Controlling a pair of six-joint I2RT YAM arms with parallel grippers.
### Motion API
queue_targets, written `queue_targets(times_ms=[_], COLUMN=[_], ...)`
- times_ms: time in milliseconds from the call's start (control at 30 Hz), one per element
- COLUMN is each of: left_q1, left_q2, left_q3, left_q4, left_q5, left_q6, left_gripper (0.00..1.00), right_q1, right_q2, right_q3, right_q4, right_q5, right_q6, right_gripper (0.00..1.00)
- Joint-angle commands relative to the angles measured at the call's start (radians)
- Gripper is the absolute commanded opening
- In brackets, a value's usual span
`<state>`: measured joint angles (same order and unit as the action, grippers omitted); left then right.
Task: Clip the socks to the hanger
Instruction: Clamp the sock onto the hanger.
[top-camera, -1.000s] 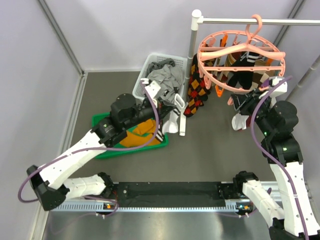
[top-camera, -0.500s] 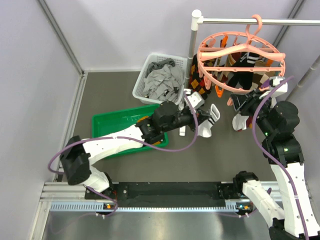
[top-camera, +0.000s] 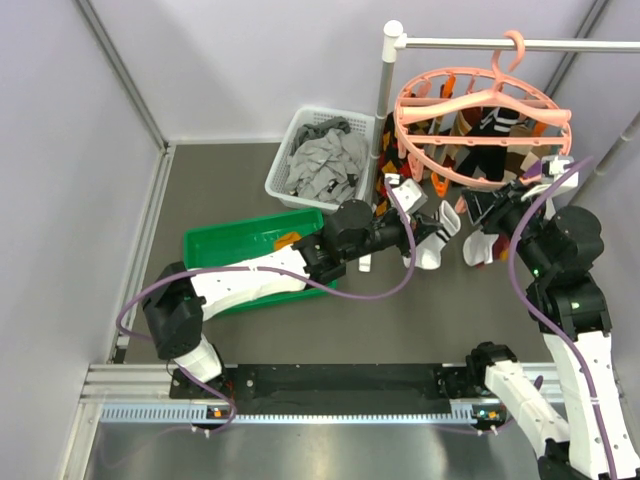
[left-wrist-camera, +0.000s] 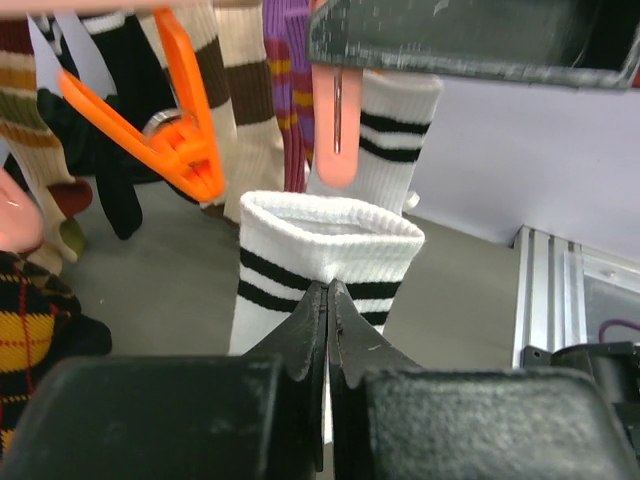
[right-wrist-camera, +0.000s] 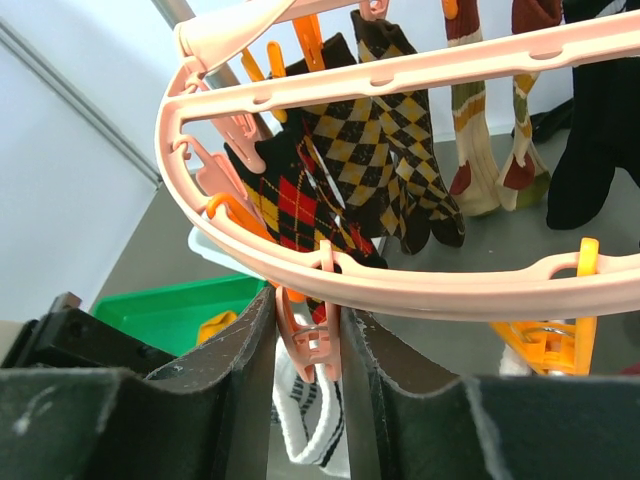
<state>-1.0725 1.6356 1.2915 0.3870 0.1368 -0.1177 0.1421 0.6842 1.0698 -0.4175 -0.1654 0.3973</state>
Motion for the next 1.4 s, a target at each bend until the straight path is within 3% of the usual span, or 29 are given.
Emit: queue_targets(times_ms=[0,1367], left_q1=[-0.006,-0.02], left_q2=[-0.003,0.02], left_q3=[0.055,0.111], left_q4=[0.082,0.158], left_q5=[-0.011,0.001], left_q6=[-0.008,-0.007], left_gripper=[0.0,0.0], right_q1=[0.007,0.008], right_q2=[-0.017,-0.029], right_q3=[0.032,-0.01], right_q4=[0.002,0.014], right_q5=[-0.016,-0.019], right_q6=[0.011,0.025], right_gripper=[0.0,0.0])
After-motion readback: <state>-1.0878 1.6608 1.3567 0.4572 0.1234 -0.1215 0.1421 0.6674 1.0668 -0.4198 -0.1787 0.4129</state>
